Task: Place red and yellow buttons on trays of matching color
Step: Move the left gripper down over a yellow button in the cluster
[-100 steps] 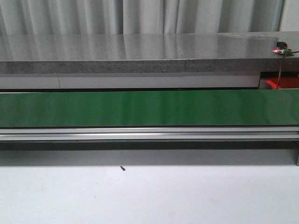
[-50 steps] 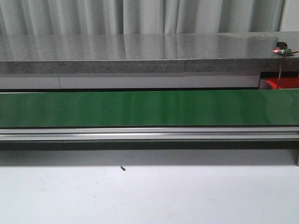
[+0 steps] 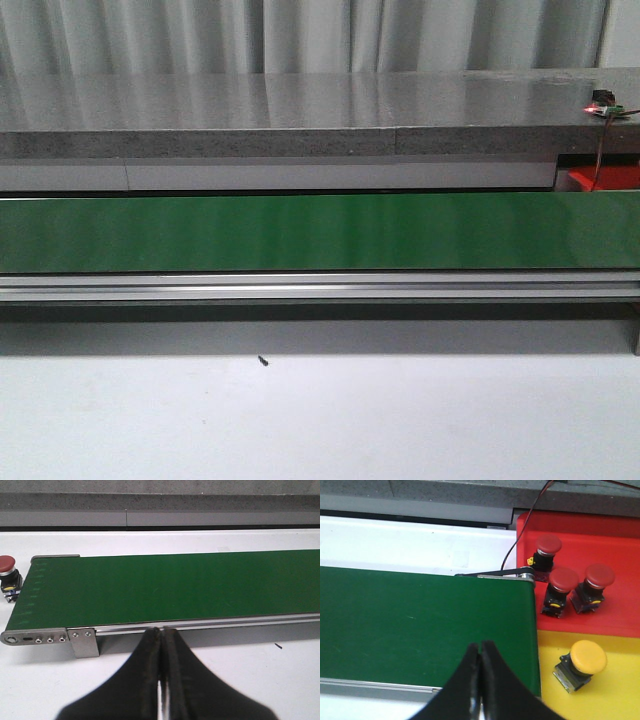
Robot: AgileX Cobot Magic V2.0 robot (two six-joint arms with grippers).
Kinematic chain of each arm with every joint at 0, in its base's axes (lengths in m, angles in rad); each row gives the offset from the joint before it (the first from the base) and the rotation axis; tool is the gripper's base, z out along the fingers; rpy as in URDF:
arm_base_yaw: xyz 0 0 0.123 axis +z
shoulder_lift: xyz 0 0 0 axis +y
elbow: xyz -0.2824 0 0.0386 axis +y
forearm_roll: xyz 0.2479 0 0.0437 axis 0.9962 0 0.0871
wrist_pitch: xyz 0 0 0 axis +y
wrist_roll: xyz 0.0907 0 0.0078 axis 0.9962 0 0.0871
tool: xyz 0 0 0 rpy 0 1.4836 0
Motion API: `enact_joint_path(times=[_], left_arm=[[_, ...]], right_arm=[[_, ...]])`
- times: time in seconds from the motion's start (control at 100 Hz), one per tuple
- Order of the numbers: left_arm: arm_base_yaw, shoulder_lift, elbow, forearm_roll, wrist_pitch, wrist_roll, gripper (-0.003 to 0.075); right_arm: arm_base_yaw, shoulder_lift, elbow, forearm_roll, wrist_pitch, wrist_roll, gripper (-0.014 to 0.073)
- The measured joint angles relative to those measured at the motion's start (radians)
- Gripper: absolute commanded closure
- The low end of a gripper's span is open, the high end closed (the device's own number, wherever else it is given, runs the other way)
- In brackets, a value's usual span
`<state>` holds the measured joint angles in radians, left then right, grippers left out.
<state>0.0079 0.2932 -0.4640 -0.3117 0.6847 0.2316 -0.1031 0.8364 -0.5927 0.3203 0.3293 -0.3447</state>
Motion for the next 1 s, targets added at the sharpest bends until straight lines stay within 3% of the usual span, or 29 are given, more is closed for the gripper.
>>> enact_joint_path(times=[0.4, 0.72, 1.0], left_arm=[[0.000, 0.000, 0.000, 0.000, -0.002, 0.000, 0.0740], [0.000, 0.040, -0.021, 0.000, 0.005, 0.000, 0.0740], [0.000, 0.254, -0.128, 0.006, 0.005, -0.065, 0.0740]], right_arm=[[0.000, -0.265, 0.112, 0.002, -0.004, -0.001, 0.0715], [0.000, -0.278, 0.112, 0.002, -0.004, -0.001, 0.0715], [0.000, -0.278, 0.112, 0.002, -0.006, -0.001, 0.0715]])
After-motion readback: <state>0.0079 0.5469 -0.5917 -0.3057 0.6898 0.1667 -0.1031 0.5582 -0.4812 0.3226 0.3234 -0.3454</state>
